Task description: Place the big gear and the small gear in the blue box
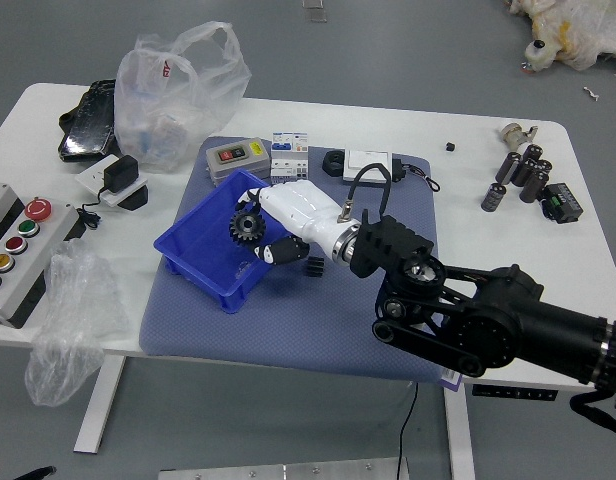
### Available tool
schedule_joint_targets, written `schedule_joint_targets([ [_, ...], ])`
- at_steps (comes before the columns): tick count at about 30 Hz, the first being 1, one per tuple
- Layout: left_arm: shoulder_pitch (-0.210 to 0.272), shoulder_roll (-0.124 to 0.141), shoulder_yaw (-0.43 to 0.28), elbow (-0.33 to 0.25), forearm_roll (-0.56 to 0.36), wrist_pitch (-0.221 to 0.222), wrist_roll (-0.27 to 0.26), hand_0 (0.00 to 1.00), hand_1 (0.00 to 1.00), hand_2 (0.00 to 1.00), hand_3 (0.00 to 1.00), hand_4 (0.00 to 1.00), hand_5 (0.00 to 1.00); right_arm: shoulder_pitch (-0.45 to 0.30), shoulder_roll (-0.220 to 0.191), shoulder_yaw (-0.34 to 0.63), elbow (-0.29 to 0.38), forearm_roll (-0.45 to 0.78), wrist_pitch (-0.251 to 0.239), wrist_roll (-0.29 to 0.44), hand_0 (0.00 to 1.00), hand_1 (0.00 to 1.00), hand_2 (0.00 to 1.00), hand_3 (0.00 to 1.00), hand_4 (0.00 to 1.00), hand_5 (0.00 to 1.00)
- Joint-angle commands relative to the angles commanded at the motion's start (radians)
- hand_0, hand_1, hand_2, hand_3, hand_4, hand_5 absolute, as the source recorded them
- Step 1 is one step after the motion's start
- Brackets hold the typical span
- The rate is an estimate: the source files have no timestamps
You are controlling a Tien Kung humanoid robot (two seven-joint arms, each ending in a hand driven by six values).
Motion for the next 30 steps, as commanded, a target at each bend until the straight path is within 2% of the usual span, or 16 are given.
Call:
schedule_joint_targets([
  [3, 0.001, 0.000, -0.002, 0.000, 0.001, 0.000, 0.001, 0.661, 0.517, 0.565, 0.743, 0.740, 0.556, -0.001, 0.003, -0.002, -0.008, 0.005, -0.006, 0.001, 0.757, 0.783, 0.760, 0.683, 0.368, 0.238],
  [4, 0.001, 0.000, -0.002, 0.000, 0.002, 0.000, 0.002, 0.660, 0.517, 0.565, 0.743, 0.741, 0.555, -0.002, 0.004, -0.002, -0.011, 0.006, -0.008, 0.001, 0.847, 0.870, 0.861, 0.750, 0.399, 0.231],
  [9, 0.000, -0.001, -0.002, 0.000, 0.003, -0.001, 0.002, 0.660, 0.517, 0.565, 0.743, 0.741, 0.555, -0.004, 0.007, 0.001, -0.024, 0.001, -0.018, -0.012, 0.847, 0.870, 0.861, 0.750, 0.399, 0.231],
  [10, 0.000, -0.001, -0.002, 0.000, 0.003, -0.001, 0.001, 0.660, 0.517, 0.565, 0.743, 0.741, 0.556, -0.004, 0.007, 0.004, -0.026, -0.002, -0.020, -0.015, 0.876, 0.935, 0.956, 0.939, 0.482, 0.238],
  [15, -0.001, -0.001, 0.000, 0.000, 0.002, -0.001, 0.001, 0.660, 0.517, 0.565, 0.743, 0.741, 0.556, -0.007, 0.007, 0.016, -0.027, -0.014, -0.034, -0.018, 0.876, 0.935, 0.956, 0.939, 0.482, 0.238],
  [16, 0.000, -0.001, 0.001, 0.000, 0.001, -0.001, 0.000, 0.660, 0.517, 0.565, 0.743, 0.741, 0.556, -0.007, 0.007, 0.017, -0.028, -0.014, -0.036, -0.018, 0.884, 0.949, 0.977, 0.985, 0.574, 0.219],
  [24, 0.001, -0.003, 0.007, 0.001, -0.003, -0.002, -0.004, 0.660, 0.517, 0.565, 0.743, 0.741, 0.556, -0.020, 0.006, 0.050, -0.039, -0.018, -0.061, -0.015, 0.888, 0.949, 0.978, 0.991, 0.574, 0.220],
  [27, 0.002, -0.003, 0.008, 0.002, -0.005, -0.001, -0.005, 0.660, 0.517, 0.565, 0.743, 0.741, 0.556, -0.040, -0.010, 0.087, -0.023, -0.015, -0.078, -0.008, 0.888, 0.949, 0.978, 0.991, 0.574, 0.220],
  [28, 0.003, -0.004, 0.009, 0.002, -0.006, -0.001, -0.005, 0.660, 0.517, 0.565, 0.743, 0.742, 0.557, -0.049, -0.017, 0.102, -0.014, -0.014, -0.081, -0.008, 0.679, 0.790, 0.880, 0.955, 0.671, 0.242],
  [30, 0.004, -0.004, 0.011, 0.002, -0.009, 0.000, -0.007, 0.660, 0.517, 0.565, 0.743, 0.742, 0.557, -0.069, -0.037, 0.134, 0.008, -0.017, -0.079, -0.022, 0.679, 0.790, 0.880, 0.955, 0.671, 0.242],
])
